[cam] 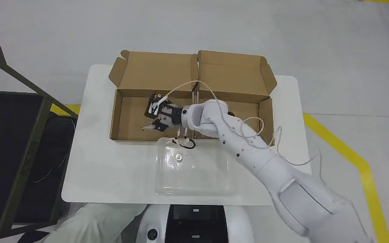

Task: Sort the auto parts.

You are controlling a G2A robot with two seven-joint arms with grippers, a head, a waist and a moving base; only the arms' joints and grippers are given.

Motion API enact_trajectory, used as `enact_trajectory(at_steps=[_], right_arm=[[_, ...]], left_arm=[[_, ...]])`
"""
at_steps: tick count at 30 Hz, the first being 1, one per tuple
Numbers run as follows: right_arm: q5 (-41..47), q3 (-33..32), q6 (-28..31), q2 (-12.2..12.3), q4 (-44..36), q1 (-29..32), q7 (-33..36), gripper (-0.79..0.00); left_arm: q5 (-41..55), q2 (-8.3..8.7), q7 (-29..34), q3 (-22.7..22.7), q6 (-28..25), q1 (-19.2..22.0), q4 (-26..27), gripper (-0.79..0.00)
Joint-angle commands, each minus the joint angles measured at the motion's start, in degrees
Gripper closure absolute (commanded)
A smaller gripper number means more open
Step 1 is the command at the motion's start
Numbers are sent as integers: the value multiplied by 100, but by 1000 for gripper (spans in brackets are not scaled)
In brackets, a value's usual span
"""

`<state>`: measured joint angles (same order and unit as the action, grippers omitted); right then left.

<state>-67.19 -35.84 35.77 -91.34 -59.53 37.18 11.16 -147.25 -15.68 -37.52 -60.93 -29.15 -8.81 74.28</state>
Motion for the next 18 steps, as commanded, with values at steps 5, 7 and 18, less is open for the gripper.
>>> enact_trajectory(at_steps=[5, 7, 18], right_arm=[[-307, -947, 359, 542, -1780, 1073, 752, -720], [-432, -1241, 664, 700, -2288, 1462, 861, -727], [-1143, -2120, 2000, 1227, -3762, 2911, 1035, -745]], left_arm=[[0, 0, 0, 0, 0, 0, 0, -785], [0, 0, 0, 0, 0, 0, 0, -785], [0, 0, 0, 0, 0, 0, 0, -785]])
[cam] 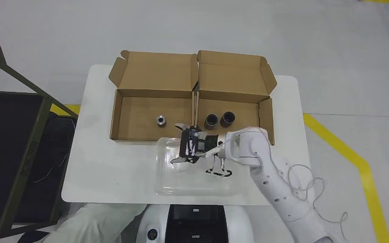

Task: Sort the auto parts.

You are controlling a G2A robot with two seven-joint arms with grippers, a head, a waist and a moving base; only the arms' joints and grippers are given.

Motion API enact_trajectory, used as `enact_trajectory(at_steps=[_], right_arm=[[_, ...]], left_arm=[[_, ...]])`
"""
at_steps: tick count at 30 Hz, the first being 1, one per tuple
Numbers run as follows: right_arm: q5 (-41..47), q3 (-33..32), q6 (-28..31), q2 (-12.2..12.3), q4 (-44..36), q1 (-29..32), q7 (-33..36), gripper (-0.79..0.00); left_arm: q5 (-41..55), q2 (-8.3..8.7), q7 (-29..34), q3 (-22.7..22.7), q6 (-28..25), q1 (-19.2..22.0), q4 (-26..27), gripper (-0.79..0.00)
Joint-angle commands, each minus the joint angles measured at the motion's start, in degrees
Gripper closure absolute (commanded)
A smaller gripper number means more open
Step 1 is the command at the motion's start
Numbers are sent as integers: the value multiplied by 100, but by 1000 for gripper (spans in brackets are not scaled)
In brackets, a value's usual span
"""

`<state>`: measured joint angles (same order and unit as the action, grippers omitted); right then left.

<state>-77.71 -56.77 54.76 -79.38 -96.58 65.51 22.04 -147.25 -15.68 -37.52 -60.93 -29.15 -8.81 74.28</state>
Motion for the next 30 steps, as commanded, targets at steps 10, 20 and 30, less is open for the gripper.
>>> enact_trajectory(at_steps=[10, 20, 30], right_arm=[[-1100, 105, 283, 229, -299, 587, -504, -733], [-1669, 532, -260, 209, 530, 282, -897, -677], [-1806, 893, -558, 157, 1043, 9, -940, -659]], left_arm=[[0, 0, 0, 0, 0, 0, 0, -785], [0, 0, 0, 0, 0, 0, 0, -785], [0, 0, 0, 0, 0, 0, 0, -785]])
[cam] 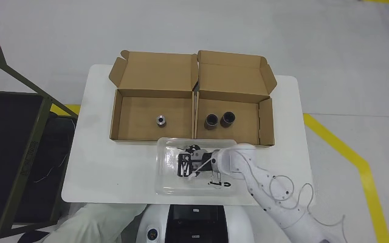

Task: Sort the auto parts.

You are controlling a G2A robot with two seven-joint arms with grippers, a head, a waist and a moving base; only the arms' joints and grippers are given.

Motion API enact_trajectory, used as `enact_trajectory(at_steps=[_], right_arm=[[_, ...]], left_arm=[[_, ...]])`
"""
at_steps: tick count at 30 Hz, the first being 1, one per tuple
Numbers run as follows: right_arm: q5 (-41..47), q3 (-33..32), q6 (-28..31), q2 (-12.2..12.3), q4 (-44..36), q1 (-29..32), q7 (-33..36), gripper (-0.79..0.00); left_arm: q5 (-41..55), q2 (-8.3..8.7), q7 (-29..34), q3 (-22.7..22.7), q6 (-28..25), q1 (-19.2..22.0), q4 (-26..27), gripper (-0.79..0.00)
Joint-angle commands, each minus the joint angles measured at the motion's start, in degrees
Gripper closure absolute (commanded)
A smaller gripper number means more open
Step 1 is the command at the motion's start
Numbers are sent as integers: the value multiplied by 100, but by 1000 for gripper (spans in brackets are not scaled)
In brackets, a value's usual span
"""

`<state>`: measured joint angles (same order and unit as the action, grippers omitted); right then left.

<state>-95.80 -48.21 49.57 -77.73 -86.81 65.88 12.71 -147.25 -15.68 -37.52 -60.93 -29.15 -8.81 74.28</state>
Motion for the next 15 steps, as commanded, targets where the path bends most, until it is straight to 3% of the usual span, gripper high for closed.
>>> enact_trajectory(at_steps=[1, 11, 14, 15], right_arm=[[-1, 77, -78, -18, 129, -58, -4, -656], [68, 371, -368, -109, 625, -327, -37, -554], [95, 404, -406, -119, 721, -377, -48, -483], [104, 414, -414, -122, 751, -392, -51, -425]], left_arm=[[0, 0, 0, 0, 0, 0, 0, -785], [0, 0, 0, 0, 0, 0, 0, -785], [0, 0, 0, 0, 0, 0, 0, -785], [0, 0, 0, 0, 0, 0, 0, -785]])
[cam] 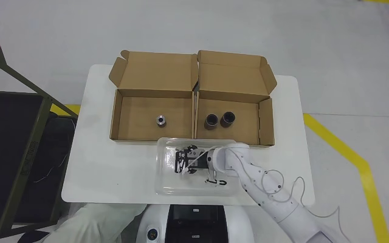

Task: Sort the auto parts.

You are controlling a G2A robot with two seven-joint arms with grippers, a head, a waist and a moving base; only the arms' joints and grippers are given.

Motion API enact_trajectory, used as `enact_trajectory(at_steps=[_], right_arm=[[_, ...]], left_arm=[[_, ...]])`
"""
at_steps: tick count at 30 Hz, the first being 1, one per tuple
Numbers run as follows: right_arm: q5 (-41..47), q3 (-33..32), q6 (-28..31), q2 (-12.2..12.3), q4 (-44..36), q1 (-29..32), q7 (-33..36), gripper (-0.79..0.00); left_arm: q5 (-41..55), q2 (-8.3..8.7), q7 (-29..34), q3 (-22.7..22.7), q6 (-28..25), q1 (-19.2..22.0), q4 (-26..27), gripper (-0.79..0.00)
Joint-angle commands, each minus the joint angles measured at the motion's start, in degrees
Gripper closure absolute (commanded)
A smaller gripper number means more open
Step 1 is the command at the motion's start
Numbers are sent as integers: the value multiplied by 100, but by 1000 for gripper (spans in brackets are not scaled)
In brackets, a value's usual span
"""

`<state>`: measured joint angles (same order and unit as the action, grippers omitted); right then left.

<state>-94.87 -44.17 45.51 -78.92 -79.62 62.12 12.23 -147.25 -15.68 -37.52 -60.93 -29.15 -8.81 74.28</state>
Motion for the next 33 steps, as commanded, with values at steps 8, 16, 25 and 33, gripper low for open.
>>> enact_trajectory(at_steps=[8, 16, 25, 33], right_arm=[[70, 49, -81, -12, 173, -99, -29, -225], [130, 32, -39, 12, 95, -112, -28, 0], [295, -303, 179, 160, -595, 138, 25, 0], [865, -750, 469, 304, -1220, 443, -162, 0]], left_arm=[[0, 0, 0, 0, 0, 0, 0, -785], [0, 0, 0, 0, 0, 0, 0, -785], [0, 0, 0, 0, 0, 0, 0, -785], [0, 0, 0, 0, 0, 0, 0, -785]])
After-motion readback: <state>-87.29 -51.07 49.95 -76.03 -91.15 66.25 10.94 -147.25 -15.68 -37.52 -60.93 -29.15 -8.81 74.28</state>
